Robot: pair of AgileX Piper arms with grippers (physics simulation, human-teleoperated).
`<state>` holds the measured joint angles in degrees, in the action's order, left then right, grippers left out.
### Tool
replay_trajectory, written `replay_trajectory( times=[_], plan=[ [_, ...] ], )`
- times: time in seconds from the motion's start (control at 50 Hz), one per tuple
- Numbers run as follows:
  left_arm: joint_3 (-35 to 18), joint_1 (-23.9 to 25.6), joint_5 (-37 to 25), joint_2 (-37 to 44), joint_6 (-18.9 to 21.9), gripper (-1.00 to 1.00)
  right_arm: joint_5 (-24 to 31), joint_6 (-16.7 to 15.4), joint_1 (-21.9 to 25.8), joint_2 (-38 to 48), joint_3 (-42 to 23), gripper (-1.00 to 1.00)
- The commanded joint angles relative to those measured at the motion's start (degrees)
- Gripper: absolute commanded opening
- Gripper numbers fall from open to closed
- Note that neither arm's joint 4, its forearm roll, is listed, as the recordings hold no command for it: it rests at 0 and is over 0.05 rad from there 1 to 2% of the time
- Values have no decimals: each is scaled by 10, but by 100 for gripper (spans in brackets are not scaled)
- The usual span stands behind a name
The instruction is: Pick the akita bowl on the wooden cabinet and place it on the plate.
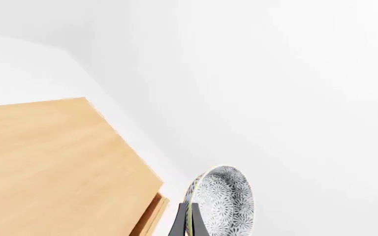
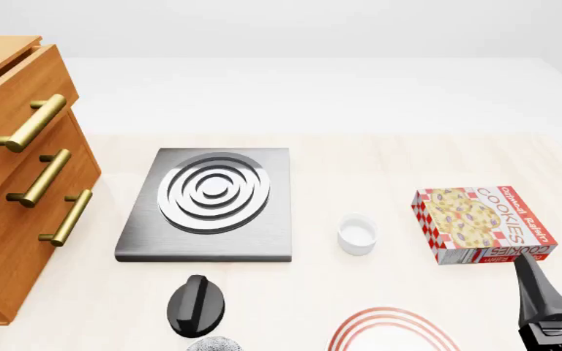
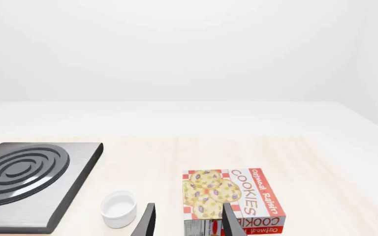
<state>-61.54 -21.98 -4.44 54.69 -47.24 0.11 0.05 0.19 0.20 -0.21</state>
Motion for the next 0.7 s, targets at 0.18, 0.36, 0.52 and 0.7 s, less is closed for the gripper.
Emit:
replay_trajectory(
  times=[0.18,0.36,0.52,0.7],
  plan=[
    [-45,86,-53,-39,2,-100,1,0,0,0,0,100],
    [-75,133,-74,-36,10,-100,0,0,0,0,0,100],
    [-105,184,-102,-33,26,-100,1,0,0,0,0,100],
    [-128,234,-123,-34,36,-100,1,0,0,0,0,100]
  ],
)
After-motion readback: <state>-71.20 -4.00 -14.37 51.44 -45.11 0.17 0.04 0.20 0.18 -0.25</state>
